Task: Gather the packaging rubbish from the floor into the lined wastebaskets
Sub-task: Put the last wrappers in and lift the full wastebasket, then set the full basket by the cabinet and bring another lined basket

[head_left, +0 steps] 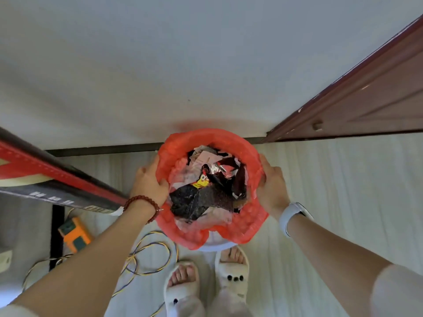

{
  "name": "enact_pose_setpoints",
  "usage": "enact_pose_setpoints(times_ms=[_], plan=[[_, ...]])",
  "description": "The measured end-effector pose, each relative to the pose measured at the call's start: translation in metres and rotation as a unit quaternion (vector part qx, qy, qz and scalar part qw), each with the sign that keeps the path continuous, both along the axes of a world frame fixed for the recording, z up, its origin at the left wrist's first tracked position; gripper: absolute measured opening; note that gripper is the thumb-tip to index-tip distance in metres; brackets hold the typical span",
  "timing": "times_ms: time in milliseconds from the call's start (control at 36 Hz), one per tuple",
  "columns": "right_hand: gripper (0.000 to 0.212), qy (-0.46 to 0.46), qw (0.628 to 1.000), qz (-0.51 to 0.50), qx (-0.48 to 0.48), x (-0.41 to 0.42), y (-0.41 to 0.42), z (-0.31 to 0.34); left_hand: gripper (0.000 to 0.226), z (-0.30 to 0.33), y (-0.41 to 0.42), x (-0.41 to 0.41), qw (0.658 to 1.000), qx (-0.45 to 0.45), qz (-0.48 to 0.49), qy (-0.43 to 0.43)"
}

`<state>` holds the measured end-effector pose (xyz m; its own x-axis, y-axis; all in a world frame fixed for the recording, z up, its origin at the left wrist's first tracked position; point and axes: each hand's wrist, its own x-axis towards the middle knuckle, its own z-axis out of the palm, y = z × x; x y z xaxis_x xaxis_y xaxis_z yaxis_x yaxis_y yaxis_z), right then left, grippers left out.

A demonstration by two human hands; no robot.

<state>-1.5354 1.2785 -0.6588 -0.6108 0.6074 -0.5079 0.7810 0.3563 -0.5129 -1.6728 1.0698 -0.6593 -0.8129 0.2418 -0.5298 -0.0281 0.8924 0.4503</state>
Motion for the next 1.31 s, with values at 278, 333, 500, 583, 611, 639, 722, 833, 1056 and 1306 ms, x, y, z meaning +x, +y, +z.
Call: enact_pose_setpoints(times_ms=[278, 333, 500, 583, 611, 639, 722, 833, 1056, 1306], plan=[[0.055, 0.039, 0.991, -0.059, -0.11, -0.007, -0.005, 0.039, 0.044, 0.028, 0.024, 0.001, 0.999, 0.016, -0.021, -0.042], [0.046, 0.053, 0.987, -0.081, -0.125, -0.001, -0.008, 0.063, 0.039, 0.052, 0.033, 0.006, 0.999, 0.004, -0.04, -0.028], [0.032, 0.058, 0.967, -0.193, -0.158, 0.043, -0.025, 0.152, 0.047, 0.164, 0.053, 0.053, 0.989, 0.088, -0.115, -0.021], [0.03, 0.08, 0.953, -0.245, -0.157, 0.075, -0.036, 0.219, 0.046, 0.228, 0.05, 0.085, 0.985, 0.1, -0.137, -0.039], [0.029, 0.086, 0.951, -0.255, -0.154, 0.087, -0.04, 0.242, 0.045, 0.25, 0.048, 0.096, 0.984, 0.096, -0.146, -0.045], [0.029, 0.091, 0.948, -0.264, -0.152, 0.102, -0.044, 0.264, 0.044, 0.272, 0.046, 0.109, 0.982, 0.095, -0.157, -0.049], [0.027, 0.109, 0.935, -0.304, -0.148, 0.153, -0.057, 0.332, 0.04, 0.334, 0.04, 0.151, 0.974, 0.092, -0.2, -0.052], [0.031, 0.116, 0.916, -0.368, -0.11, 0.236, -0.077, 0.406, 0.039, 0.389, 0.042, 0.213, 0.953, 0.092, -0.279, -0.066], [0.029, 0.113, 0.852, -0.512, 0.001, 0.438, -0.142, 0.477, 0.04, 0.459, 0.082, 0.383, 0.828, 0.123, -0.543, -0.063], [0.03, 0.107, 0.703, -0.702, 0.043, 0.669, -0.255, 0.491, 0.035, 0.491, 0.078, 0.657, 0.656, 0.128, -0.741, -0.07]])
